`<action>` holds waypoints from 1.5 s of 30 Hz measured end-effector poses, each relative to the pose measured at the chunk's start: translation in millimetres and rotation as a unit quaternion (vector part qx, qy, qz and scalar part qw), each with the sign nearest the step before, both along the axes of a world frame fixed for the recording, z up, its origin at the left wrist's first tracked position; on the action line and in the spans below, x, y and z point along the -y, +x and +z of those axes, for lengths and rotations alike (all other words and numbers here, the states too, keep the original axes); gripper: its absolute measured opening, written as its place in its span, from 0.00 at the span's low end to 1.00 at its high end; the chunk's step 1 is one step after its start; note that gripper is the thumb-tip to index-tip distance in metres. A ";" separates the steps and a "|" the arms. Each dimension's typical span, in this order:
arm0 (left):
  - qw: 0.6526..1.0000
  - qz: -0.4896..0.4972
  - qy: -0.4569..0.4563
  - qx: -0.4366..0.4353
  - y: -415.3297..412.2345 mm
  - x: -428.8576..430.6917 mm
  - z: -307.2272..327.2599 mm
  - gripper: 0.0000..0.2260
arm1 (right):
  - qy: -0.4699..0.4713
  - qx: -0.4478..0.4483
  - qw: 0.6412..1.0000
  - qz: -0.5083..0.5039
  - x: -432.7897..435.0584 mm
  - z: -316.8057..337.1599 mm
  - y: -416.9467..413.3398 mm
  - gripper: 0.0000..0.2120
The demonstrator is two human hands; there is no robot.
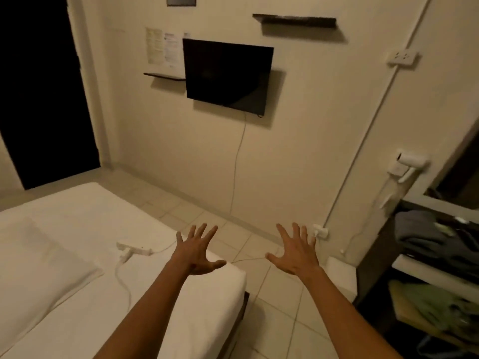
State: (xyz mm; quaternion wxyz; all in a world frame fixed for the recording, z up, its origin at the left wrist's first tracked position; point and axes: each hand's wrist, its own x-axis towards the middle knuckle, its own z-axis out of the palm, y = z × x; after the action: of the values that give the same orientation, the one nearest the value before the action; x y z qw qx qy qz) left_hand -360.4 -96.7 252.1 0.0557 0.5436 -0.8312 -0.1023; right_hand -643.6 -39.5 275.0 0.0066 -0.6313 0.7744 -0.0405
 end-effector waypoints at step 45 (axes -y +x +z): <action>0.994 0.087 0.040 0.059 -429.2 622.5 -56.1 0.45 | 0.114 -0.038 0.973 0.198 689.8 -78.4 -402.5 0.51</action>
State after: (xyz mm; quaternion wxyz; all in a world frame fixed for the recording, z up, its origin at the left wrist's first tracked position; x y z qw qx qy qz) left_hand -789.6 -719.2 196.0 -0.0063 0.6207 -0.7779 -0.0978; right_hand -1046.1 -729.3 196.6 0.0571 -0.7685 0.6330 0.0738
